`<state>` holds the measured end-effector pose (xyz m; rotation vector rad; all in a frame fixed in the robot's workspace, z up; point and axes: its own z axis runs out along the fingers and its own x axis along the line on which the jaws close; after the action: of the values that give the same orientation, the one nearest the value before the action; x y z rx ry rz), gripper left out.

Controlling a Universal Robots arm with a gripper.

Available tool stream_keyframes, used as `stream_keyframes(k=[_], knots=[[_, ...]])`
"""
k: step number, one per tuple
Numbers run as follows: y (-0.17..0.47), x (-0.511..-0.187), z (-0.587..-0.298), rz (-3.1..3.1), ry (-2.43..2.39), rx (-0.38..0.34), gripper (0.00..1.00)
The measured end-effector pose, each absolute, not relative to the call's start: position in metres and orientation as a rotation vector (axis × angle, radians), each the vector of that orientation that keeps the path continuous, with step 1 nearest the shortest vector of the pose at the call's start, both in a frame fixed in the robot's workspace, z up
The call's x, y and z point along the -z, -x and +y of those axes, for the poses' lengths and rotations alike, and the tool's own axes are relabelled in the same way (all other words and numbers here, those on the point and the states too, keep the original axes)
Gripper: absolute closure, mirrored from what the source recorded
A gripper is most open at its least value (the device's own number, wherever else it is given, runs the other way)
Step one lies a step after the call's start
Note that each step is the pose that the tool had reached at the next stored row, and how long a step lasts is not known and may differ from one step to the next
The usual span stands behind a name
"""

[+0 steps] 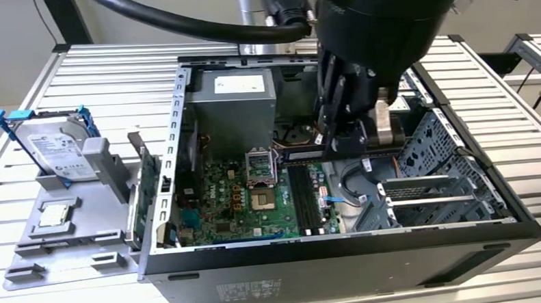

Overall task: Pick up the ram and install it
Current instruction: 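Pick up the ram and move it above insertion slot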

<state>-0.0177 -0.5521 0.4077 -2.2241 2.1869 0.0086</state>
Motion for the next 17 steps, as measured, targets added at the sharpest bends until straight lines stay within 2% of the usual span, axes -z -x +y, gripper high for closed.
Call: stream_keyframes(k=[4, 10, 17], knots=[[-0.007, -0.407, -0.552, 2.188, 2.223, -0.009, 1.00], [-0.007, -0.407, -0.551, 2.188, 2.222, -0.009, 1.00], [-0.007, -0.407, -0.531, 2.190, 2.221, -0.009, 1.00]])
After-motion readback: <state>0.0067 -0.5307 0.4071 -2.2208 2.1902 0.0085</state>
